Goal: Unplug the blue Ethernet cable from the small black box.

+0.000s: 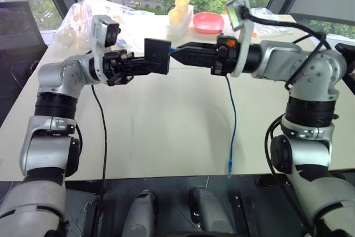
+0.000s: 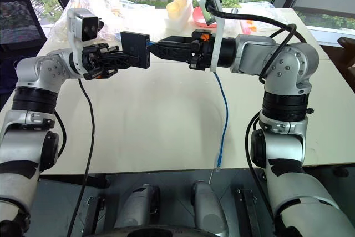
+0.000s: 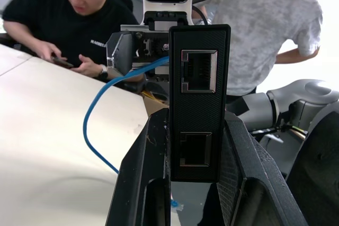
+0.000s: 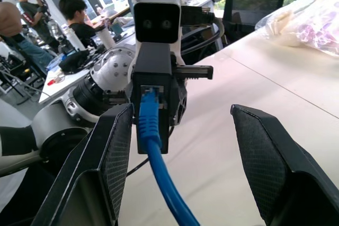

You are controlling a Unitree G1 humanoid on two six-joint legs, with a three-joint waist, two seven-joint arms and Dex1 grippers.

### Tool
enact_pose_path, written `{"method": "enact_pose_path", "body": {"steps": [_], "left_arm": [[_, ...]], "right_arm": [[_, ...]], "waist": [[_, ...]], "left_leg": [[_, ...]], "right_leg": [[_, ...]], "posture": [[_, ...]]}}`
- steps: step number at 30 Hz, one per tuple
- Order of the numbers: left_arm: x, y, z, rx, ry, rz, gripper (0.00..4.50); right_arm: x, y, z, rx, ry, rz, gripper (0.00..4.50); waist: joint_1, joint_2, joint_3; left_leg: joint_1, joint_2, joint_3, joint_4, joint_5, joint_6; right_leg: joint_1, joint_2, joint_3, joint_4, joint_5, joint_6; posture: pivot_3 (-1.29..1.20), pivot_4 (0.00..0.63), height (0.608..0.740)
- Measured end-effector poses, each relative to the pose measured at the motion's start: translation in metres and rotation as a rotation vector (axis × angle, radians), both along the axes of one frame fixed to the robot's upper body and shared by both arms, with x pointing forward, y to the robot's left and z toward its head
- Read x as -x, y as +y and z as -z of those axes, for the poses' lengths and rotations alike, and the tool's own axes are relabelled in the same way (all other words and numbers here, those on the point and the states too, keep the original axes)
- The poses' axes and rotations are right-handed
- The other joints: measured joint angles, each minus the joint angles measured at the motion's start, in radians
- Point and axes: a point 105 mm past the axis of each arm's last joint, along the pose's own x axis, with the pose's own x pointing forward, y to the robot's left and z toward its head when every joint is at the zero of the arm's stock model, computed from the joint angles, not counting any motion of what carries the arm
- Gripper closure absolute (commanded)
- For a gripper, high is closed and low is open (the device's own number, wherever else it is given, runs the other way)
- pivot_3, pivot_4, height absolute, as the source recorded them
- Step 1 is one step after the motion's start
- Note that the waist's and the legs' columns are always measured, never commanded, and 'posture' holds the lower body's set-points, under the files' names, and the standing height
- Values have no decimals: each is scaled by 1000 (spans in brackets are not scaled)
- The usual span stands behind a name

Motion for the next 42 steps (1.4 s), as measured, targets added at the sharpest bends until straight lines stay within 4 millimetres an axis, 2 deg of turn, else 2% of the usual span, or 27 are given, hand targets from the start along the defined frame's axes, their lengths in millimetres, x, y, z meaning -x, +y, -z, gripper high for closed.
{"method": "enact_pose_path", "body": {"steps": [2, 6, 20, 27, 31, 34, 38, 40, 41, 42], "left_arm": [[0, 0, 0, 0, -1, 0, 3983], [-1, 1, 1, 1, 5, -9, 3983], [-2, 0, 5, -20, -20, -15, 3983], [-8, 28, -1, -18, -27, -121, 3983], [-12, 29, 3, -26, -28, -143, 3983], [-21, 19, 14, -57, -58, -173, 3983], [-44, -4, 41, -106, -93, -285, 3983], [-51, -13, 53, -118, -98, -325, 3983], [-54, -17, 56, -118, -103, -345, 3983], [-58, -22, 60, -121, -109, -369, 3983]], "right_arm": [[1, 1, 0, -4, 1, -6, 2373], [6, 3, -2, -11, -6, -36, 4405], [7, 0, 4, -29, 25, -43, 4459], [3, -39, 14, -68, 97, 67, 4459], [-3, -46, 23, -49, 85, 161, 4459], [-34, -56, 58, 61, 65, 375, 4459], [-86, -101, 151, 388, 36, 728, 4459], [-97, -120, 176, 487, 3, 813, 3633], [-101, -127, 181, 507, -19, 848, 3354], [-105, -132, 185, 521, -40, 879, 2859]], "waist": [[0, 0, 0], [0, 0, 0], [0, 0, 0], [1, 0, 0], [2, 0, 0], [3, -1, 0], [11, -1, -1], [12, 0, 0], [12, -1, 0], [12, -1, 0]], "left_leg": [[0, 0, 0, 0, 0, 0], [0, 0, 0, 0, 0, 0], [0, 0, 0, 0, 0, 0], [-1, 0, 0, 0, 0, 0], [0, 0, 0, 0, 0, 0], [0, 0, 0, 1, 0, 0], [-2, -3, 1, 3, 0, 0], [-3, -4, 3, 3, 0, 0], [-3, -4, 3, 3, 0, 0], [-3, -4, 3, 2, 0, 0]], "right_leg": [[0, 0, 0, 0, 0, 0], [0, 0, 0, 0, 0, 0], [0, 0, 0, 0, 0, 0], [0, 0, 0, -1, 0, 0], [0, 0, 0, -1, 0, 0], [1, 0, 0, -1, 0, 0], [0, -1, 1, -2, 0, 0], [-1, -2, 3, -2, 1, 2], [-1, -2, 3, -2, 1, 3], [-1, -2, 3, -3, 2, 3]], "posture": [[0, 150, 740], [0, 150, 740], [0, 150, 740], [0, 150, 740], [0, 150, 740], [0, 150, 740], [0, 150, 740], [0, 150, 740], [0, 150, 740], [0, 150, 740]]}}
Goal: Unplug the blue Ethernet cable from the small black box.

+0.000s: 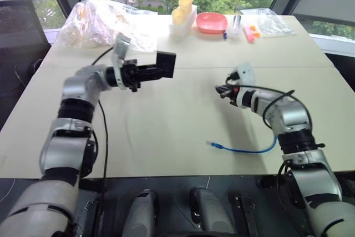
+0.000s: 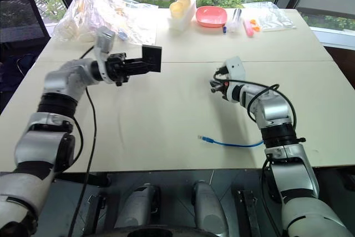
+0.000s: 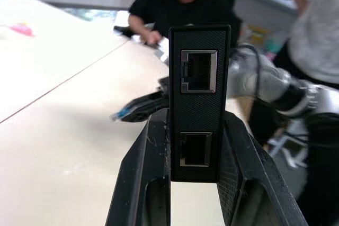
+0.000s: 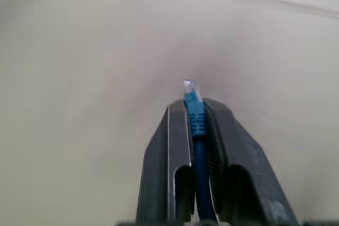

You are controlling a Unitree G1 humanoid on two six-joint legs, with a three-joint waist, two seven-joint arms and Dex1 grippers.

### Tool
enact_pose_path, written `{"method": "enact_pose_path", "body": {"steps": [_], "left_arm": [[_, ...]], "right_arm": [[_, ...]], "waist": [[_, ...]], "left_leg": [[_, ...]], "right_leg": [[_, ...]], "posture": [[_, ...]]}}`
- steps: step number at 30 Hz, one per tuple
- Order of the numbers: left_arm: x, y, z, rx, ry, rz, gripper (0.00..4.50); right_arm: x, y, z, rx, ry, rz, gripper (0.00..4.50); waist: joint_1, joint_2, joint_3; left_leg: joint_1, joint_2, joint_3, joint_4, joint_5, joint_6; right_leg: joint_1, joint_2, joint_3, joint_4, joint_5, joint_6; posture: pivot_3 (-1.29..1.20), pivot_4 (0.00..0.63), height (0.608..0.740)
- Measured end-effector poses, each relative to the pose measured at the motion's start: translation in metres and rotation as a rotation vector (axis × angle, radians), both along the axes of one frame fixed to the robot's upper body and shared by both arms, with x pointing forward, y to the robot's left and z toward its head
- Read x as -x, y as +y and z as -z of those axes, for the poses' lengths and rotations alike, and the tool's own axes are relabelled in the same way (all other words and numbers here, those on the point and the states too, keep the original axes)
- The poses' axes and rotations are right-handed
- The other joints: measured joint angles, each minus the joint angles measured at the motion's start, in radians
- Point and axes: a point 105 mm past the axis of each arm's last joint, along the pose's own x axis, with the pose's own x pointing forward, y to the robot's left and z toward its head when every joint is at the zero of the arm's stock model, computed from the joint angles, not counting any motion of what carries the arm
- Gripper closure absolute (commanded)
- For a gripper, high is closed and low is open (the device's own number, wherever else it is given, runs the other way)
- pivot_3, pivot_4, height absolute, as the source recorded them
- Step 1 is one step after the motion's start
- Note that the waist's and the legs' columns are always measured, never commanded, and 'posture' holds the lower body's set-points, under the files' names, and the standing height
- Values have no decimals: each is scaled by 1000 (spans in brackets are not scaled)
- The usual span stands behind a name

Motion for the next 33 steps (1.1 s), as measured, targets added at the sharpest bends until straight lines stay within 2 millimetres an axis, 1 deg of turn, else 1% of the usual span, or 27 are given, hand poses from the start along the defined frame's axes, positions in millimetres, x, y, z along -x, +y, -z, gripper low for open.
{"method": "enact_pose_path", "body": {"steps": [1, 2, 5, 6, 8, 10, 13, 16, 19, 21, 25, 28, 29, 32, 33], "left_arm": [[-4, -4, 4, -3, -13, -30, 3983], [-8, -8, 7, -4, -25, -61, 3983], [-19, -15, 20, -23, -52, -151, 3983], [-23, -18, 24, -29, -65, -190, 3983], [-31, -21, 34, -42, -79, -262, 3983], [-37, -22, 45, -79, -103, -336, 3983], [-41, -22, 67, -125, -121, -426, 3983], [-41, -23, 88, -160, -108, -491, 3983], [-41, -27, 98, -179, -114, -519, 3983], [-40, -29, 101, -186, -115, -522, 2966], [-39, -29, 103, -190, -107, -519, 1829], [-40, -26, 102, -183, -106, -529, 1084], [-40, -25, 102, -184, -107, -531, 883], [-40, -15, 95, -187, -141, -532, 883], [-40, -8, 90, -181, -163, -533, 883]], "right_arm": [[-4, -2, 2, 7, -18, 18, 2387], [-7, -3, 2, 12, -37, 27, 1792], [-11, -7, -6, 8, -99, 47, 289], [-11, -8, -9, 4, -117, 51, 138], [-9, -6, -19, -13, -151, 28, 138], [-2, 3, -30, -57, -194, -22, 138], [16, 12, -40, -138, -238, -74, 138], [29, 21, -43, -188, -255, -88, 138], [36, 27, -44, -218, -263, -81, 138], [38, 29, -46, -224, -265, -78, 0], [38, 29, -46, -226, -265, -67, 0], [38, 29, -44, -226, -256, -61, 0], [38, 29, -43, -226, -254, -60, 0], [42, 29, -44, -222, -262, -63, 0], [44, 29, -44, -221, -263, -65, 0]], "waist": [[-3, 0, 0], [-7, 0, 0], [-12, 0, 0], [-12, 0, 0], [-11, 0, 0], [-10, 0, 0], [-6, 0, 0], [-4, 0, 0], [2, 0, 0], [7, 0, 0], [16, 0, 0], [16, 0, 0], [17, 0, 0], [14, 0, 0], [11, 0, 0]], "left_leg": [[0, 0, 0, 0, 0, 0], [1, 0, 0, -1, 0, 0], [1, 0, -1, -1, 0, 0], [1, 1, -1, -1, 0, 0], [1, 0, -1, -1, 0, 0], [1, 0, -1, -1, 0, 0], [1, 0, -1, -1, 0, 1], [1, 0, -1, 0, 0, 1], [1, 0, -1, 1, 0, 1], [2, 0, -1, 1, 0, 1], [2, 0, -1, 1, 0, 1], [2, 0, -1, 1, 0, 1], [2, 0, -1, 1, 0, 1], [2, 0, -1, 1, 0, 1], [2, 1, -1, 1, 0, 1]], "right_leg": [[0, 0, 0, 0, 0, 0], [0, 0, 0, 0, 0, 0], [0, 1, 0, 1, 0, 0], [0, 1, 0, 1, 0, 0], [0, 1, 0, 1, 0, 0], [1, 1, 0, 1, 1, 1], [1, 0, 0, 1, 1, 1], [1, 0, 0, 1, 1, 2], [2, 0, 0, 0, 1, 2], [2, 0, 0, 0, 1, 2], [2, 1, 0, 0, 1, 2], [2, 0, 0, 0, 1, 2], [2, 1, 0, 0, 1, 2], [2, 1, 0, 0, 1, 2], [2, 1, 0, 0, 1, 2]], "posture": [[0, 150, 740], [0, 150, 740], [0, 150, 740], [0, 150, 740], [0, 150, 740], [0, 150, 740], [0, 150, 740], [0, 150, 740], [0, 150, 740], [0, 150, 740], [0, 150, 740], [0, 150, 740], [0, 150, 740], [0, 150, 740], [0, 150, 740]]}}
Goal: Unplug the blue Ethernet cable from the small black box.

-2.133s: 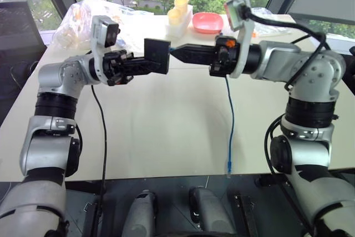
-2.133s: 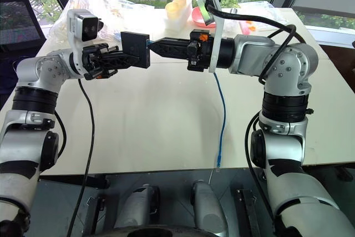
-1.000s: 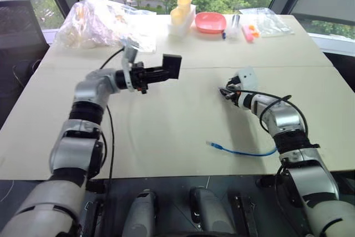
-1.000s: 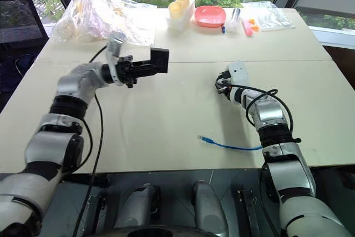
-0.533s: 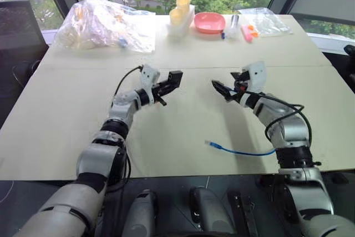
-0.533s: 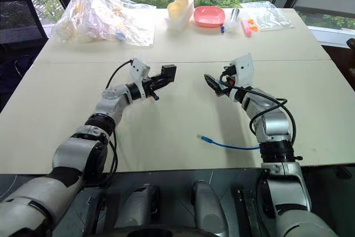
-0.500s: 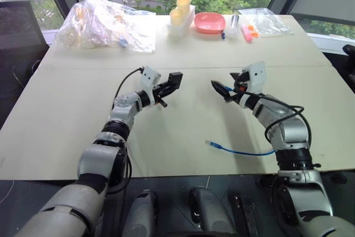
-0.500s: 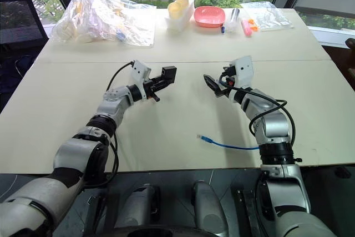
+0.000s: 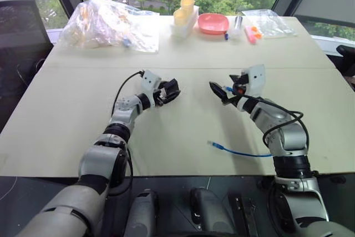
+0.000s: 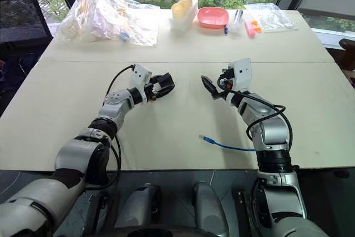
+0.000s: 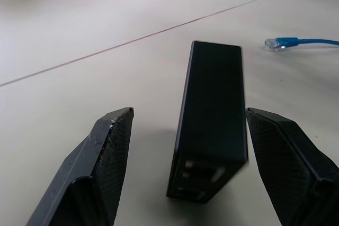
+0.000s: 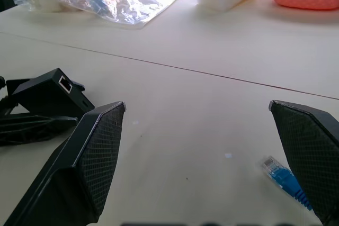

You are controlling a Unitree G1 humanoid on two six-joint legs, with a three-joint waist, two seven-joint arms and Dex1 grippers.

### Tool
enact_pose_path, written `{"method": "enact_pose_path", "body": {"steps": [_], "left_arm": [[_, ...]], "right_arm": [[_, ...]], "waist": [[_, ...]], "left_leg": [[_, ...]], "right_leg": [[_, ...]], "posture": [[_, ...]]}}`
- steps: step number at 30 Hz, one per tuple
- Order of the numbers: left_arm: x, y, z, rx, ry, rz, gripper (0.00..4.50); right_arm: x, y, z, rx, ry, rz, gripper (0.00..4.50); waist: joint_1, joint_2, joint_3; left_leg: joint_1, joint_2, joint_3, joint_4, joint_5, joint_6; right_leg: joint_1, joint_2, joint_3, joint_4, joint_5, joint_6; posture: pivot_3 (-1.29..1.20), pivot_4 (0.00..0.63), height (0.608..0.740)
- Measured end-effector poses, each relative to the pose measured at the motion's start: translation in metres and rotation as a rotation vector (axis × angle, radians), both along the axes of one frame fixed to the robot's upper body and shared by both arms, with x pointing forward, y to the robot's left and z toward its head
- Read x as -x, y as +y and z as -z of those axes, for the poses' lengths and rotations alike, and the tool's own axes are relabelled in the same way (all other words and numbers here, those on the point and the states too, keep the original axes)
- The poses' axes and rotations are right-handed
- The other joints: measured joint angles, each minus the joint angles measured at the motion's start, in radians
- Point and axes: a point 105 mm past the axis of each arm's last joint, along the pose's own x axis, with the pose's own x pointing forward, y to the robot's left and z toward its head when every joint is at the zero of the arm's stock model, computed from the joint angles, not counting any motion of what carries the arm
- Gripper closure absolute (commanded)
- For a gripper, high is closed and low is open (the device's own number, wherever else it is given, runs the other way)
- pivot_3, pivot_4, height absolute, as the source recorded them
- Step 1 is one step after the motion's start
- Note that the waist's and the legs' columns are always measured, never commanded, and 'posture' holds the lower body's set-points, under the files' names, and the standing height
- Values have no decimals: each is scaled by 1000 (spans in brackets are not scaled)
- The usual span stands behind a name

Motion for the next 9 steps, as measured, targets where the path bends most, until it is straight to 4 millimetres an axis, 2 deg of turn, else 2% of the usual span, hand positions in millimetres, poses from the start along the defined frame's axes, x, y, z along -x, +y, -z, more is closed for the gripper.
{"method": "enact_pose_path", "body": {"steps": [3, 5, 9], "left_arm": [[5, 24, -23, 31, -67, -8, 883], [18, 39, -33, 43, -80, -5, 883], [48, 65, -38, 52, -26, -29, 883]], "right_arm": [[6, -1, 1, 9, 1, 1, 0], [11, -2, 1, 15, 1, 0, 0], [22, -7, 1, 36, 4, 3, 0]], "waist": [[-1, 0, 0], [-2, 0, 0], [3, 1, 0]], "left_leg": [[1, 2, 0, -1, 0, 0], [1, 2, 0, -1, 0, 0], [1, 4, 0, -1, 0, 0]], "right_leg": [[0, 0, 0, 1, 0, 0], [0, 0, 0, 1, 0, 0], [1, -1, 0, 1, 0, 0]], "posture": [[0, 150, 740], [0, 150, 740], [0, 150, 740]]}}
